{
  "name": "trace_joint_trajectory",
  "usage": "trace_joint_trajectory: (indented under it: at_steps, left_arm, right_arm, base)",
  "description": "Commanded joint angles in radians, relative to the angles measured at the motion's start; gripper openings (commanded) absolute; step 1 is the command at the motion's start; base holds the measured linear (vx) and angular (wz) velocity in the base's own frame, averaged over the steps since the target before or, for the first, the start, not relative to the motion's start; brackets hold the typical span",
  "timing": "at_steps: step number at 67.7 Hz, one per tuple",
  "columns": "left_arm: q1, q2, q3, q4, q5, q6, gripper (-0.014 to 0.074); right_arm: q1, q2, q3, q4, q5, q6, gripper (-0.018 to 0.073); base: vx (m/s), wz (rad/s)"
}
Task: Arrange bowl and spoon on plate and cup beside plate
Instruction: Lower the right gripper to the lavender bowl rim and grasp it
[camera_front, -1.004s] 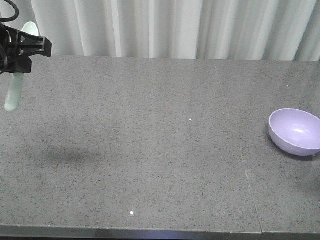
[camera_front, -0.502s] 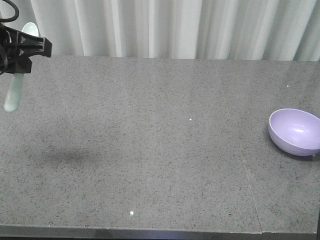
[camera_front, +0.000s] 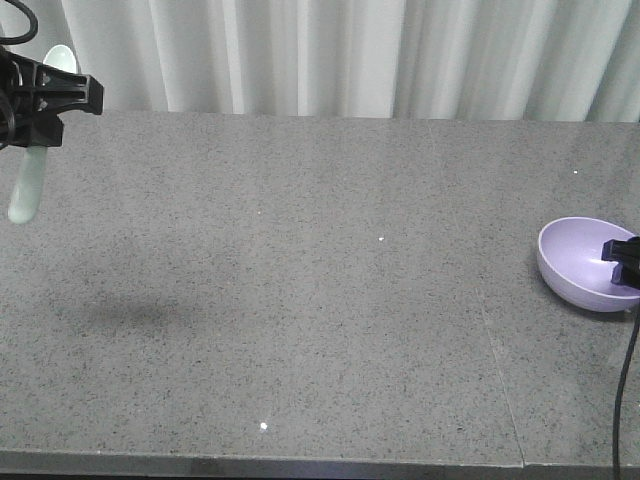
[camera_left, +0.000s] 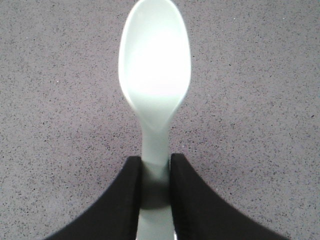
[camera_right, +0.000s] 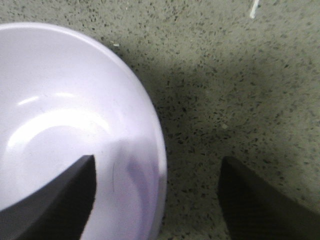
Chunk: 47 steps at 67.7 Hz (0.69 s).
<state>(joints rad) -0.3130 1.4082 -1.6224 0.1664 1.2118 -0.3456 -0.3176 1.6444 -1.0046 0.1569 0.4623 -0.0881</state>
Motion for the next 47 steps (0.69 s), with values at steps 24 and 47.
trace_joint_trajectory:
  at_steps: [24,47]
  left_arm:
    - [0.001,-0.029,-0.024,0.010,-0.041,-0.002,-0.0006]
    - [0.001,-0.029,-0.024,0.010,-0.041,-0.002,-0.0006]
  right_arm:
    - [-0.004,-0.023,-0.033,0.036,-0.077,-0.013,-0.0013]
    - [-0.004,-0.158,-0.033,0.038,-0.015,-0.013,-0.0007]
  base:
    - [0.00,0.00]
    - [0.00,0.00]
